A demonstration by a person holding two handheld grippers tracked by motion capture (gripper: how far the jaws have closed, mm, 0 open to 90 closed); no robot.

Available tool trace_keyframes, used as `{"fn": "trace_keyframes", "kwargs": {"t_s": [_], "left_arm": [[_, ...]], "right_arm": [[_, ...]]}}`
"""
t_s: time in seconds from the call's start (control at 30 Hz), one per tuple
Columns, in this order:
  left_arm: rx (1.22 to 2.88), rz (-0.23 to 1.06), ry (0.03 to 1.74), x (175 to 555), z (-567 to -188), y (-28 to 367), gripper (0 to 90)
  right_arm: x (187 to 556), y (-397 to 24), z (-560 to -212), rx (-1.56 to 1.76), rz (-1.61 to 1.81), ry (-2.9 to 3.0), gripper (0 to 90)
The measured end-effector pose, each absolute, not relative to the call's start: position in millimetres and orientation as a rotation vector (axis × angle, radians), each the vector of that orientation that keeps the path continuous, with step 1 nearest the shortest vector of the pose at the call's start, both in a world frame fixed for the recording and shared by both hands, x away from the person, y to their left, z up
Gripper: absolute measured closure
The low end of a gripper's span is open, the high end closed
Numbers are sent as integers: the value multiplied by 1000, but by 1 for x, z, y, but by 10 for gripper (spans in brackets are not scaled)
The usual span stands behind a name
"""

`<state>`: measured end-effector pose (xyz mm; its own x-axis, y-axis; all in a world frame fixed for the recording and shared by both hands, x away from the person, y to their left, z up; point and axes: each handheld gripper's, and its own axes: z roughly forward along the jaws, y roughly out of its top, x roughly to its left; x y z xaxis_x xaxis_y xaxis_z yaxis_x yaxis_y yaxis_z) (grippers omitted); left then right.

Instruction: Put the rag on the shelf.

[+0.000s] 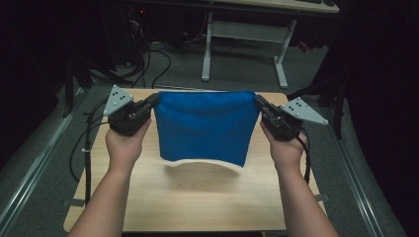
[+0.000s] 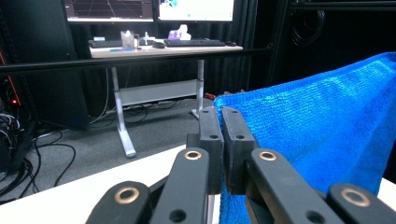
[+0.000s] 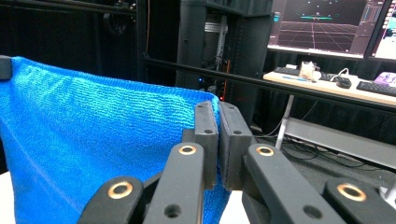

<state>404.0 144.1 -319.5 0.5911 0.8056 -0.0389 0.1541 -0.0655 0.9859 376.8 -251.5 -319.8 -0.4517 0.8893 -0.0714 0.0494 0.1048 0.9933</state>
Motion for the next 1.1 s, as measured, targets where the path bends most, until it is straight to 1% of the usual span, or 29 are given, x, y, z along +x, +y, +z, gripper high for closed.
{"fn": "trace_keyframes", "kwargs": {"t_s": [0.1,0.23,0.33,0.53,0.77,0.93,1.1], "left_arm": [[1574,649,823,407,-320,143,882],[1586,622,830,423,-319,142,883],[1593,649,808,434,-319,141,882],[1615,648,837,463,-317,137,883],[1626,684,850,487,-310,128,883],[1622,719,856,501,-310,126,883],[1617,723,869,513,-307,124,883]], "right_arm": [[380,-254,-320,954,1447,1637,880],[389,-255,-317,967,1449,1641,881],[397,-255,-314,976,1454,1641,881],[418,-252,-308,980,1436,1637,881],[447,-257,-301,1017,1414,1626,882],[461,-256,-300,1021,1391,1629,882],[473,-256,-301,1039,1401,1614,883]]}}
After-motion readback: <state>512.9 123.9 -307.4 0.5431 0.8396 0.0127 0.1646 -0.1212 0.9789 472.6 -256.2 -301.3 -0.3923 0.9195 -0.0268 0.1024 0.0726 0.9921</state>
